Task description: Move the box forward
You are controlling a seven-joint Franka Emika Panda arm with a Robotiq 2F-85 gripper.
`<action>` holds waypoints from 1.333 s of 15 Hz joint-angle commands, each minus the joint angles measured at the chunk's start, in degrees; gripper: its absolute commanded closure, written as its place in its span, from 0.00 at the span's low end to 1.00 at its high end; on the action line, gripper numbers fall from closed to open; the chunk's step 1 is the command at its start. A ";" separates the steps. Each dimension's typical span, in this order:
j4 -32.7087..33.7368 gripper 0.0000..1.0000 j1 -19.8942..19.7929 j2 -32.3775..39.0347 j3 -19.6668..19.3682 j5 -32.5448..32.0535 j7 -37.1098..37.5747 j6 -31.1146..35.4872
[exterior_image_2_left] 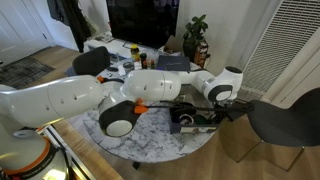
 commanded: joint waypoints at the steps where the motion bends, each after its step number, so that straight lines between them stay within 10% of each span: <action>1: 0.66 0.49 -0.79 1.77 0.31 0.67 1.90 1.40; 8: -0.37 0.00 -2.17 -0.82 3.14 4.82 9.73 -1.26; 20: -0.93 0.00 -2.31 -10.72 3.39 7.28 36.14 -21.46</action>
